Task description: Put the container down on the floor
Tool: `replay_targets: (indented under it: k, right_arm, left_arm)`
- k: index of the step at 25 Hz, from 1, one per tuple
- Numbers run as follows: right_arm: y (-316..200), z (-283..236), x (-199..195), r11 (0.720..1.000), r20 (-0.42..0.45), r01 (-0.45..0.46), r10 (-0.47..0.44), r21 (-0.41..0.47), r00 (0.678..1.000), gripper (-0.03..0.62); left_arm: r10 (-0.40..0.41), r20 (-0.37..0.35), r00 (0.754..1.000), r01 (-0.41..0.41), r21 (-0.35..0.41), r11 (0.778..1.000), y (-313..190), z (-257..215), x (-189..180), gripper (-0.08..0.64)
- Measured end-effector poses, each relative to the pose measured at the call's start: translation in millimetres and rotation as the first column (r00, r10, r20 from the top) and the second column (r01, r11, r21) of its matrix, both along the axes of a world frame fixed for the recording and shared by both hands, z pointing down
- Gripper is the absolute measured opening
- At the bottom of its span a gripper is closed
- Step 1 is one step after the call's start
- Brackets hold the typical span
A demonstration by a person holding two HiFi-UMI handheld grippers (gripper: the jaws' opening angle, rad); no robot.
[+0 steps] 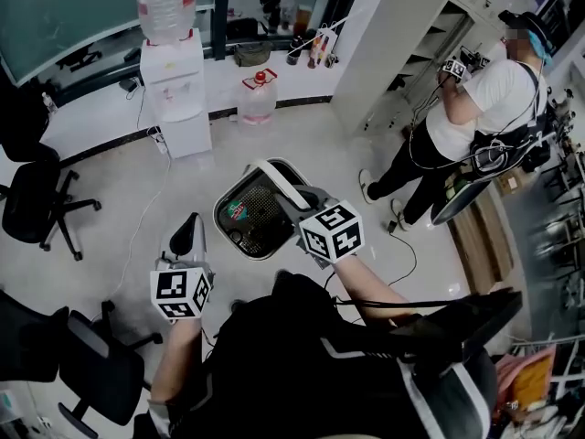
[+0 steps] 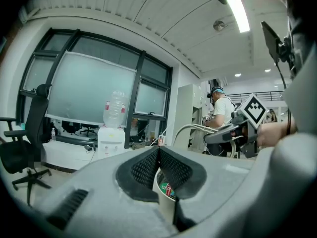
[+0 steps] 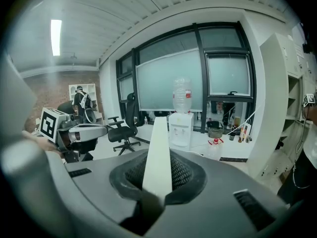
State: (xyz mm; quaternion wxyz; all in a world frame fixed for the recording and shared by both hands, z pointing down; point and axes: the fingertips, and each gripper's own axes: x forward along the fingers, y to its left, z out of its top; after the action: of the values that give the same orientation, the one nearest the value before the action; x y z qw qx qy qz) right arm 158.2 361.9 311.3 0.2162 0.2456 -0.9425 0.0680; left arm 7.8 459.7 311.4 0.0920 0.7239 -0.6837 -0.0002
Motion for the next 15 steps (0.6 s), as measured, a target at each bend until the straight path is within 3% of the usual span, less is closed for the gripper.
replay_targets:
  k: [6, 15]
  right_arm:
    - [-8.2, 1.1, -17.7, 1.0, 0.005, 0.026, -0.026, 0.003, 1.0, 0.048]
    - [-61.7, 7.8, -51.9, 0.997, 0.027, 0.075, -0.075, -0.012, 0.997, 0.048]
  left_arm:
    - [-0.034, -0.007, 0.999, 0.034, -0.004, 0.999, -5.4, 3.3, -18.4, 0.011]
    - [-0.089, 0.019, 0.996, 0.089, -0.03, 0.996, -48.5, 1.9, -46.3, 0.011]
